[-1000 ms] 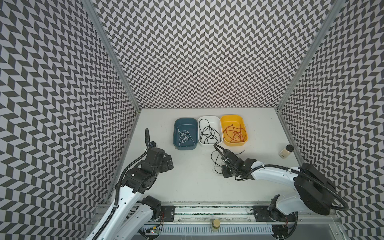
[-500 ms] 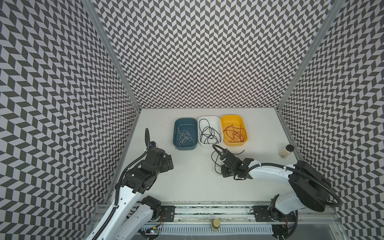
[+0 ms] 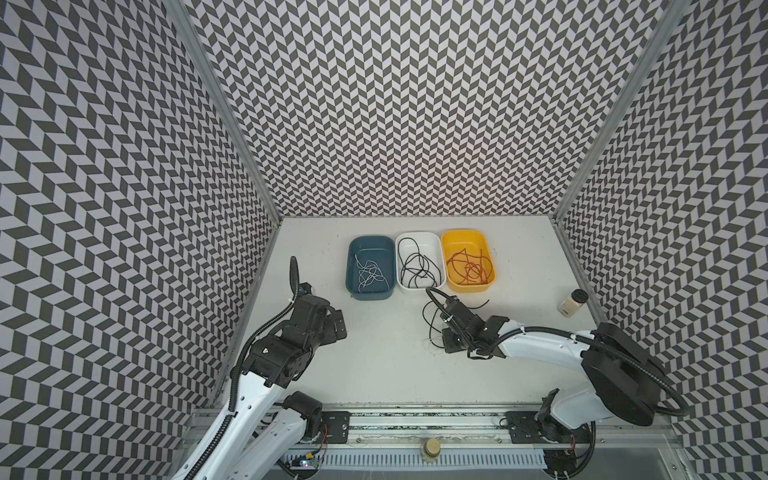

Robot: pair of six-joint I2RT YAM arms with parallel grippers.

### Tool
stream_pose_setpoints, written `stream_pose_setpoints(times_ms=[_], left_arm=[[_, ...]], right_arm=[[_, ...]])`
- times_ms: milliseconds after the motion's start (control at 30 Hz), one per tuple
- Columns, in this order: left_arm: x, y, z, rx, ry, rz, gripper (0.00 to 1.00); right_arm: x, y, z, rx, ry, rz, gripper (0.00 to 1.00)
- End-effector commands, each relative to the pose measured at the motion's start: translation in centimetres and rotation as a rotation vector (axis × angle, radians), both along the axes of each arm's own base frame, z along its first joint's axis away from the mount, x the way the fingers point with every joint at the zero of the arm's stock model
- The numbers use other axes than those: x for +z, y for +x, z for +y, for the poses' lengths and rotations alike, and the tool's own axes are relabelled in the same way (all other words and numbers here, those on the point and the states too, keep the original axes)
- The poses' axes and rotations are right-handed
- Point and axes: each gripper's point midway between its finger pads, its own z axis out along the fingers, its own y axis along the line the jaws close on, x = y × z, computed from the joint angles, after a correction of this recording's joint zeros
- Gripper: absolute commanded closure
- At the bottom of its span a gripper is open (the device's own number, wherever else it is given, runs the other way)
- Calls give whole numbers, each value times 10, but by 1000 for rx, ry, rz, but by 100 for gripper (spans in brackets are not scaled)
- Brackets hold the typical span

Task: Untangle the cables
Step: 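Lower the right gripper and pinch the white wire in the pile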

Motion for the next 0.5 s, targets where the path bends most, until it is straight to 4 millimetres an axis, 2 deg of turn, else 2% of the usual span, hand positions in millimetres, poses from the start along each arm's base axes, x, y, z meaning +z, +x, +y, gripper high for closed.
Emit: stream_pose_setpoints(times_ms=[0, 467], left_arm=[[6, 0, 4, 15, 12, -21, 0], [6, 0, 4, 17, 11, -20, 0]], right_arm=[[24, 4, -1, -27, 29, -55, 96], [113, -3, -10, -11, 157, -205, 98]])
